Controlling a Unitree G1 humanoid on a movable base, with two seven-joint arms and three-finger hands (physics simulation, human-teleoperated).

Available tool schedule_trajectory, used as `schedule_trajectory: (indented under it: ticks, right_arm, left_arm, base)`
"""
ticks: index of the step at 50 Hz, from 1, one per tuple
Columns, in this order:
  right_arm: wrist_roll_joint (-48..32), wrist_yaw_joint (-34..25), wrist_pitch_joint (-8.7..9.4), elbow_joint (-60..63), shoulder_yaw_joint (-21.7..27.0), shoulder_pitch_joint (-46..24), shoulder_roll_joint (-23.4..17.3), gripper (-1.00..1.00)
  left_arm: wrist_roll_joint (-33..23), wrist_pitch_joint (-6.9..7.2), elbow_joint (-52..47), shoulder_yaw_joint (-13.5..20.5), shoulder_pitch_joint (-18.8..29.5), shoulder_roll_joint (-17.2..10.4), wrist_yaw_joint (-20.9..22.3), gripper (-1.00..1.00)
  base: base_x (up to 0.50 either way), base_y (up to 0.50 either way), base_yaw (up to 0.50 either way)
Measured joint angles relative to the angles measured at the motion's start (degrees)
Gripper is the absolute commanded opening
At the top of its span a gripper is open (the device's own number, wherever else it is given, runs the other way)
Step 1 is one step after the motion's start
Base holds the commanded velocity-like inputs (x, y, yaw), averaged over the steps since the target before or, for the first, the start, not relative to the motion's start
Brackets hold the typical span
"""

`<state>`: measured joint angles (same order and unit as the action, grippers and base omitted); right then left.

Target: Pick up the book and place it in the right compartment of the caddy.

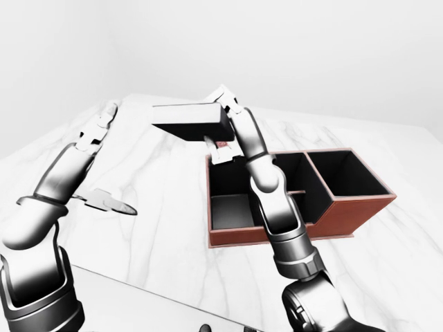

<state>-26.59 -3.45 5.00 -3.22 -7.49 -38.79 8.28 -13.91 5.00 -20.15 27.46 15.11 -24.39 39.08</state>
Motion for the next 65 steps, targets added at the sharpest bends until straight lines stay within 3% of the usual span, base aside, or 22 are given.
schedule_trajectory:
  ticks: [13, 22, 42, 65]
  right_arm:
    - [0.5, -3.5, 0.00, 11.1, 2.1, 2.3, -4.5, -1.00]
    - [1.4, -5.6, 0.00, 16.5, 3.8, 2.9, -7.2, -1.00]
    - [9.2, -7.5, 0.00, 23.7, 10.6, 5.7, -15.2, -1.00]
    - [22.5, -7.1, 0.00, 25.8, 23.9, 15.5, -25.7, -1.00]
  left_arm:
    - [14.7, 0.00, 0.5, 2.7, -2.8, 1.3, -5.6, 1.00]
    - [20.9, 0.00, -1.1, 3.0, -5.2, 3.1, -9.3, 1.00]
    - [25.7, 0.00, -4.0, 2.2, -8.0, 5.9, -12.8, 1.00]
    - [26.7, 0.00, -5.2, 1.7, -8.3, 6.6, -13.5, 1.00]
  base:
    - [0.00, 0.00, 0.00]
    - [0.00, 0.00, 0.00]
    - [0.00, 0.00, 0.00]
    - [0.00, 0.00, 0.00]
